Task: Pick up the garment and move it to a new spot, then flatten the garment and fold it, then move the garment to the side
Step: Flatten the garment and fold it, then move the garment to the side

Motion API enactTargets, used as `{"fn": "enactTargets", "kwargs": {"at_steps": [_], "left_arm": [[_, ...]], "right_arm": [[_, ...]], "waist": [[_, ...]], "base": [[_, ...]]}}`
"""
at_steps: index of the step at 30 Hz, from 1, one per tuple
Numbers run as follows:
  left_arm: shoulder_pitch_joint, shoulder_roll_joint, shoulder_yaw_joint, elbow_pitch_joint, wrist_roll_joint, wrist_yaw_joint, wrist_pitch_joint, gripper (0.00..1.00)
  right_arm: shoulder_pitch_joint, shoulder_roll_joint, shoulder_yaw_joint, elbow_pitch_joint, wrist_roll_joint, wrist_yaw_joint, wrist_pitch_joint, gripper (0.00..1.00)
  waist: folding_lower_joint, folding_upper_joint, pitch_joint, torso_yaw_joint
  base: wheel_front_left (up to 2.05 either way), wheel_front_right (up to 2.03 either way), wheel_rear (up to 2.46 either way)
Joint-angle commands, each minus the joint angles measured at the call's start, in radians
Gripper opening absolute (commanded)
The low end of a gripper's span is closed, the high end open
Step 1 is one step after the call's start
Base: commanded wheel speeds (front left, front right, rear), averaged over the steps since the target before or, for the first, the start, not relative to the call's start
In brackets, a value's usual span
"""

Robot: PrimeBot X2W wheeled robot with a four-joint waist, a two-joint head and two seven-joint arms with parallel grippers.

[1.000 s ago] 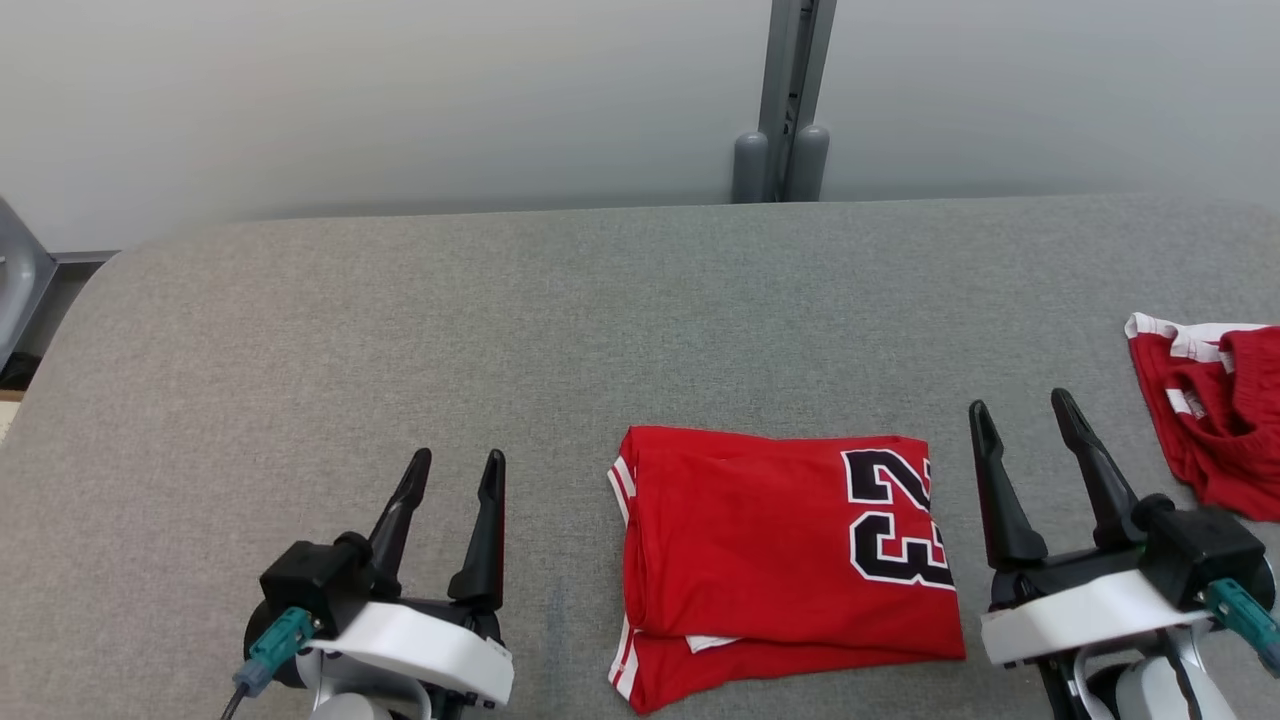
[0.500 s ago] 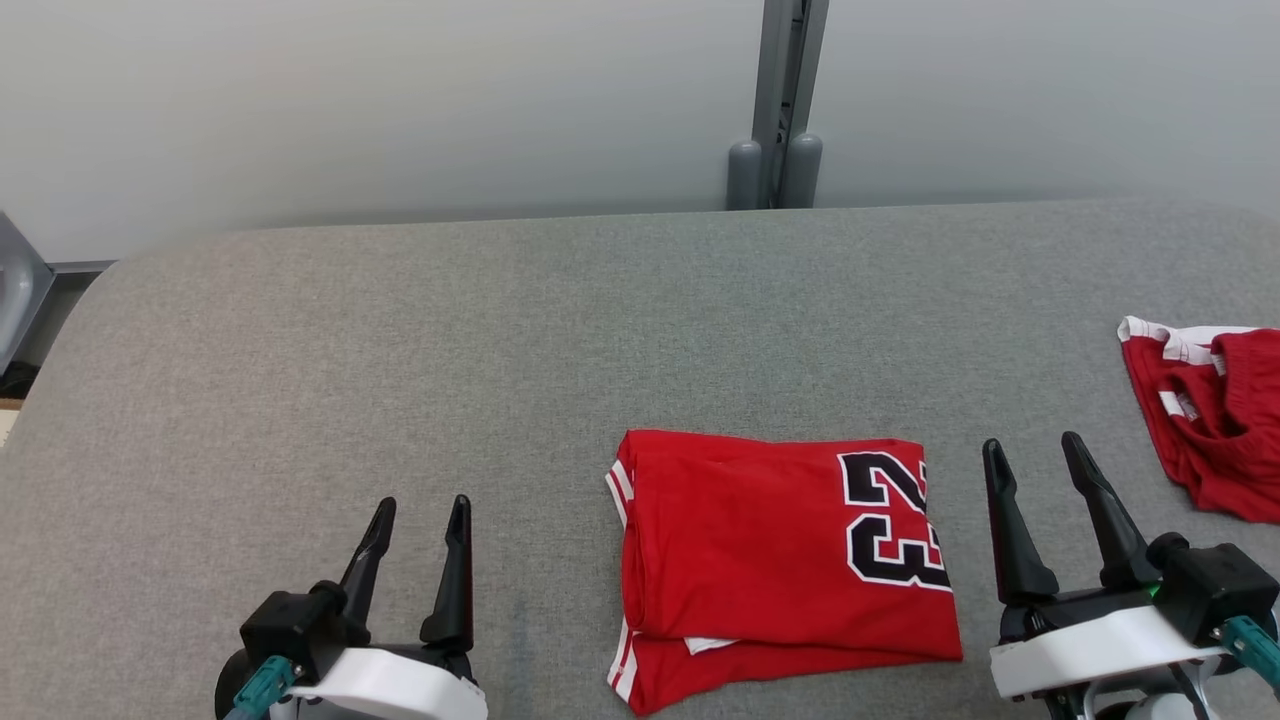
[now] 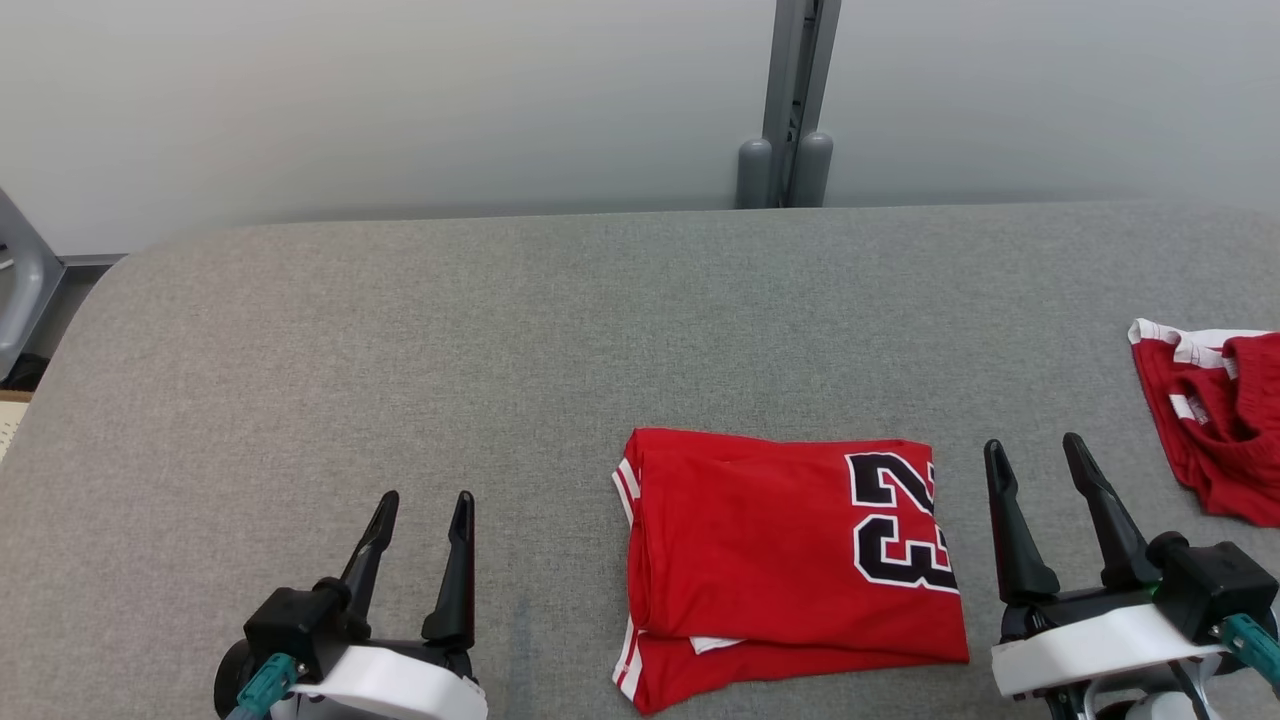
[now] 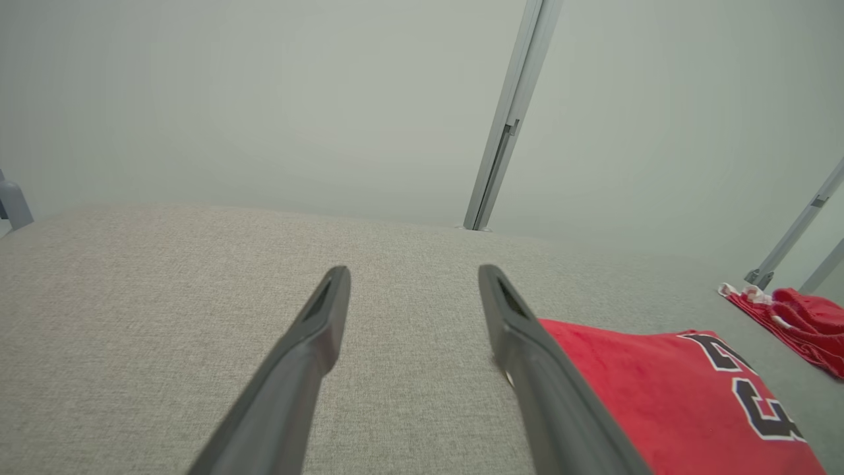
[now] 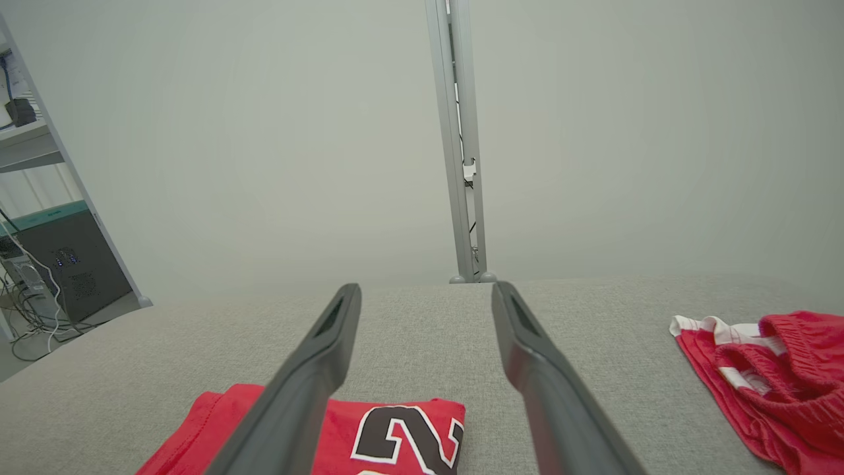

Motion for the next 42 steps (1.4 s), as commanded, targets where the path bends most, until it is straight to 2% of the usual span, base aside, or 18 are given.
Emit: {"fn": "enactTargets", "kwargs": {"at_steps": [1, 9, 16, 25, 35, 42], "left_arm": [[-0.013, 0.000, 0.007, 0.002, 0.010, -0.007, -0.004, 1.00], [-0.023, -0.007, 0.021, 0.001, 0.032, -0.017, -0.004, 1.00], [-0.041, -0.012, 0.021, -0.005, 0.035, -0.023, -0.004, 1.00], [-0.058, -0.014, 0.029, -0.010, 0.040, -0.030, -0.004, 1.00], [-0.076, -0.015, 0.023, -0.013, 0.027, -0.025, -0.005, 1.00], [-0.080, -0.015, 0.021, -0.015, 0.021, -0.020, -0.005, 1.00]], "right_arm": [[-0.012, -0.003, -0.005, 0.001, -0.005, 0.001, -0.005, 1.00], [-0.029, -0.003, -0.021, 0.051, -0.039, 0.001, 0.015, 1.00], [-0.070, -0.010, -0.069, 0.132, -0.074, 0.001, 0.156, 1.00], [-0.133, -0.122, 0.007, 0.204, 0.105, 0.001, 0.437, 1.00], [-0.143, -0.241, 0.101, 0.152, 0.331, 0.001, 0.664, 1.00], [-0.136, -0.257, 0.110, 0.165, 0.392, 0.001, 0.742, 1.00]], "waist": [[0.0000, 0.0000, 0.001, -0.001], [0.0000, 0.0000, 0.012, 0.002], [0.0000, 0.0000, 0.035, 0.020], [0.0000, 0.0000, 0.080, 0.053], [0.0000, 0.0000, 0.108, 0.099], [0.0000, 0.0000, 0.115, 0.111]], "base": [[0.00, 0.00, 0.00], [0.00, 0.00, 0.00], [0.00, 0.00, 0.00], [0.00, 0.00, 0.00], [0.00, 0.00, 0.00], [0.00, 0.00, 0.00]]}}
